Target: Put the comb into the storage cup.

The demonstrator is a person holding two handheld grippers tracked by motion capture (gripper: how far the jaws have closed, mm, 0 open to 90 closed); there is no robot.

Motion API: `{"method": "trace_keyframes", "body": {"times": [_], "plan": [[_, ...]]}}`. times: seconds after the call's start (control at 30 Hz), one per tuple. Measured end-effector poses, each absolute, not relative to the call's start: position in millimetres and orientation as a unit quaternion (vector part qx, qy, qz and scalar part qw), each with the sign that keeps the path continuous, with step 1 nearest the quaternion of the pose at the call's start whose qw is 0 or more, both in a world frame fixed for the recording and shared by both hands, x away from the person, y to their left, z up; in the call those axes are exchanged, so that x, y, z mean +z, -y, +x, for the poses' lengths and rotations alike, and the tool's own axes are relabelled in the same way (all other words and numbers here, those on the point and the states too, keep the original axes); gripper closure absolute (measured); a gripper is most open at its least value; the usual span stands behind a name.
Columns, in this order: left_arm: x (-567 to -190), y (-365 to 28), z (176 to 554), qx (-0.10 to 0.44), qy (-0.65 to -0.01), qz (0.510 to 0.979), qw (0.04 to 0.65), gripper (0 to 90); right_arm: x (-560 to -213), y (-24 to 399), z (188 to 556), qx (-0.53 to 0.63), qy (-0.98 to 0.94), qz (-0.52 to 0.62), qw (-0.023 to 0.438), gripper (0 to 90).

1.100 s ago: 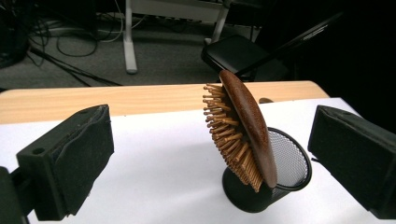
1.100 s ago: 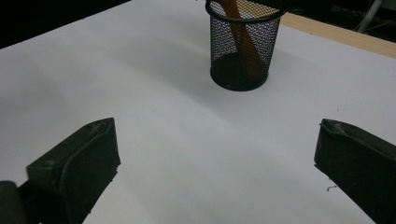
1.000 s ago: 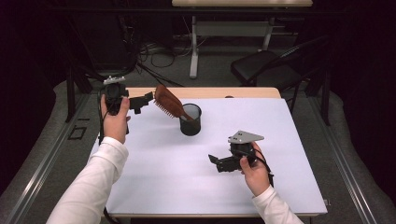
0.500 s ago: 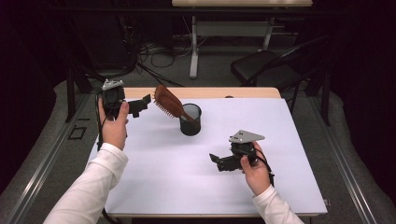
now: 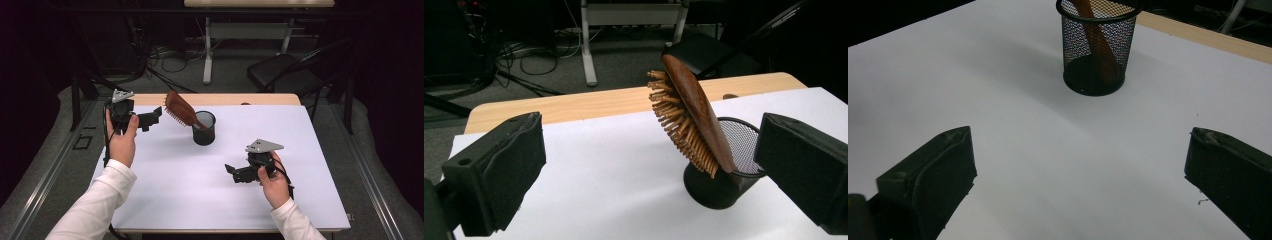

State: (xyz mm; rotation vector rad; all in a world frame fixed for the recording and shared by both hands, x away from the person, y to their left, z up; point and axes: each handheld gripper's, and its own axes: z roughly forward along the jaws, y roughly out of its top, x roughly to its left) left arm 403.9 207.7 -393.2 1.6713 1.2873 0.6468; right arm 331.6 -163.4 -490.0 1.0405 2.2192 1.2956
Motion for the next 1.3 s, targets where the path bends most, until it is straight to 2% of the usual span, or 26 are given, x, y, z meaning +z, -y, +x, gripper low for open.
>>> {"method": "trace_keyframes", "body": {"times": [0.67, 1.3], "plan": [[-402.9, -215.8, 392.8, 0.244, -0.519, 0.676, 0.462, 0.4, -483.1, 173.4, 337.5, 0.466, -0.77, 0.391, 0.192, 0.0], [-409.5, -220.6, 358.8, 0.242, -0.491, 0.692, 0.47, 0.4, -472.4, 191.0, 333.3, 0.472, -0.749, 0.412, 0.216, 0.0]]}}
